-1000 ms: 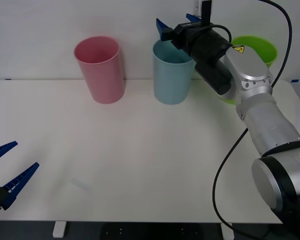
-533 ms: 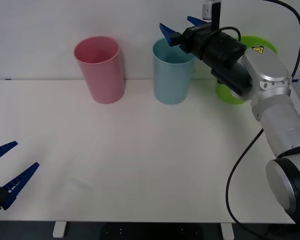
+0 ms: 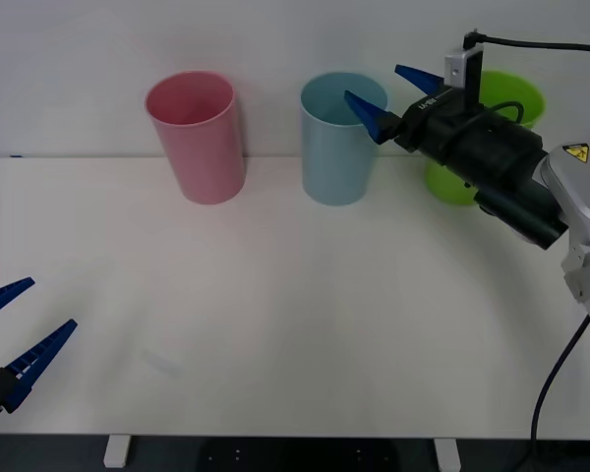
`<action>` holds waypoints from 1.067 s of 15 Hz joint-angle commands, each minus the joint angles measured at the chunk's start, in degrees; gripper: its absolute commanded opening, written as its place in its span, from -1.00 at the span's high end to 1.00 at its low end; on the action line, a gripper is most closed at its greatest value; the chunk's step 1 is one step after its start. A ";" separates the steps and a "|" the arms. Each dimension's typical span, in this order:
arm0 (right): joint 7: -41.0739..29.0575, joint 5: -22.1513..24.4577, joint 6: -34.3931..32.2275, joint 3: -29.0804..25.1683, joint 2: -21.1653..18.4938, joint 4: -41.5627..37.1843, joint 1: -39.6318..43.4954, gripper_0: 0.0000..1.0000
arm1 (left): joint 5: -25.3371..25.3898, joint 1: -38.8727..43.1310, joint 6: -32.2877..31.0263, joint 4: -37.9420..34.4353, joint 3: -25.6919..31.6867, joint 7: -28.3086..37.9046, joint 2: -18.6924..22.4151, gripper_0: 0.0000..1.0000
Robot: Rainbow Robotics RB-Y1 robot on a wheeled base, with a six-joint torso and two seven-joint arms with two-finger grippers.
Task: Grasp the object on the table and drop it into the matching bin: aluminum can to the light blue bin, PET bottle to the pink bin.
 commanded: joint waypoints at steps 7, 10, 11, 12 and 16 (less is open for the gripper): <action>11.21 -6.05 -9.62 -4.43 -7.63 -13.36 20.33 -1.00 | 0.00 0.00 0.00 0.00 0.00 0.00 0.00 -1.00; 15.69 -6.05 -17.44 -9.79 -7.71 -13.97 26.30 -1.00 | 0.00 0.00 0.00 0.00 0.00 0.00 0.00 -1.00; 15.86 -6.05 -19.90 -11.29 -7.63 -14.06 27.89 -1.00 | 0.00 0.00 0.00 0.00 0.00 0.00 0.00 -1.00; 16.13 -6.05 -22.28 -12.78 -7.63 -14.68 29.73 -1.00 | 0.00 0.00 0.00 0.00 0.00 0.00 0.00 -1.00; 16.39 -7.64 -29.40 -18.58 -7.45 -19.60 39.14 -1.00 | 0.00 0.00 0.00 0.00 0.00 0.00 0.00 -1.00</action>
